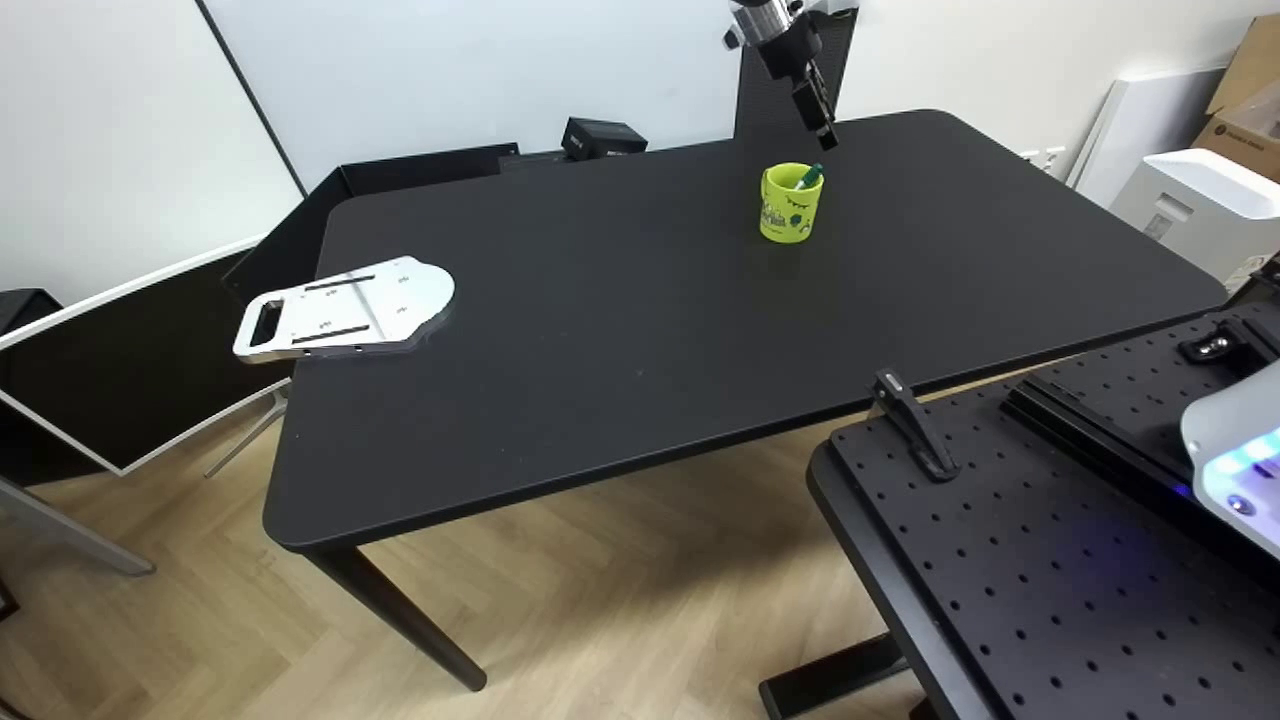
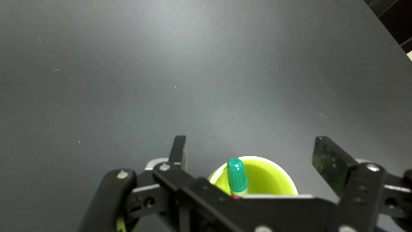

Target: Put the marker on the table

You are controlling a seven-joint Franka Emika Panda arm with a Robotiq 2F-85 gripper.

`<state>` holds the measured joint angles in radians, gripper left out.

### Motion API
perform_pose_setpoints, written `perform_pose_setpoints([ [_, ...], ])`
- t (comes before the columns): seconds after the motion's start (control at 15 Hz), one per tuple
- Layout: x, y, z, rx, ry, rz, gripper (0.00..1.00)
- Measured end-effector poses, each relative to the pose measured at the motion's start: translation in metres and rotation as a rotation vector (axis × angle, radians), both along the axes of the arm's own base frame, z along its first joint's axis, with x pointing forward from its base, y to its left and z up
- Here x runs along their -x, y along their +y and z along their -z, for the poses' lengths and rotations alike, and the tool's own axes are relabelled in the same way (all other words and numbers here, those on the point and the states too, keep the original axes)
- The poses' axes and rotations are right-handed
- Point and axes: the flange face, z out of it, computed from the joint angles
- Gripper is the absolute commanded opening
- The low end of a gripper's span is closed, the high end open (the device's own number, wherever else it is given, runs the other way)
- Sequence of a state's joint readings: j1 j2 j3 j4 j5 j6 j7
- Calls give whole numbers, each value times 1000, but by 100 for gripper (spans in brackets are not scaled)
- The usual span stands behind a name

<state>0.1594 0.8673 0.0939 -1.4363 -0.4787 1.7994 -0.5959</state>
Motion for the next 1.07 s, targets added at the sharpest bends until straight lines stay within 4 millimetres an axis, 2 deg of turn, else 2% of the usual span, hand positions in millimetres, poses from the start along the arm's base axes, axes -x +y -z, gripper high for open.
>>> perform_pose_setpoints([
  [1.07, -7, 0, 30, -3, 20, -39, 100],
])
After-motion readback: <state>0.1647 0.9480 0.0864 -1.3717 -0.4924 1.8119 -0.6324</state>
